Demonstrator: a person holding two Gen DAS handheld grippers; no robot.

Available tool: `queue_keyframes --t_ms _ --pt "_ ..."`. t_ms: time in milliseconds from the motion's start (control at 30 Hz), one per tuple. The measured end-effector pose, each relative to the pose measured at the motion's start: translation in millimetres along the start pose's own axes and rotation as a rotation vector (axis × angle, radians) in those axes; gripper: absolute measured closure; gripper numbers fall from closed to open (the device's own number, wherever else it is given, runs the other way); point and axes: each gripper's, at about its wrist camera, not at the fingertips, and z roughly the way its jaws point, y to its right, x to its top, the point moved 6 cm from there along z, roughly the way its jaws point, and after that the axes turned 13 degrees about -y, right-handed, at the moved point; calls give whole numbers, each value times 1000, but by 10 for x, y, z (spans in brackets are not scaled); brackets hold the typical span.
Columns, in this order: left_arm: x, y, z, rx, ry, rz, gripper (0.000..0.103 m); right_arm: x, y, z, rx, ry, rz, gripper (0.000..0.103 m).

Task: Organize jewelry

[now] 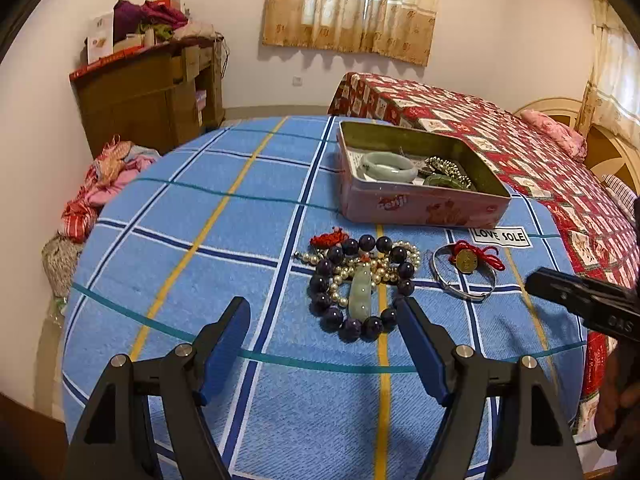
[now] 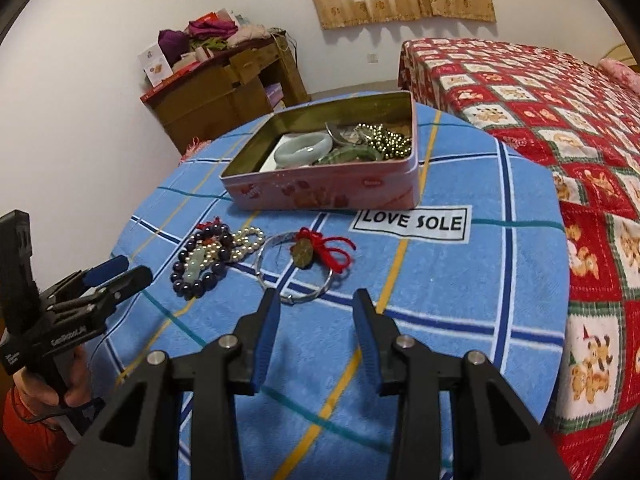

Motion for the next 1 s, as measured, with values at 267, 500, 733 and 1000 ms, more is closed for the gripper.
queue_keyframes --t_ms 267,500,733,1000 --pt "4 -42 -3 -4 5 -22 27 260 22 306 -27 -49 -26 47" --pt "-8 -138 48 12 -18 -75 27 270 -79 471 -74 -84 -94 50" --pt "1 -150 26 12 -19 -73 26 148 1 386 -69 -103 -78 89" --pt "4 -59 3 -15 -16 -46 26 64 109 29 -78 -26 -48 89"
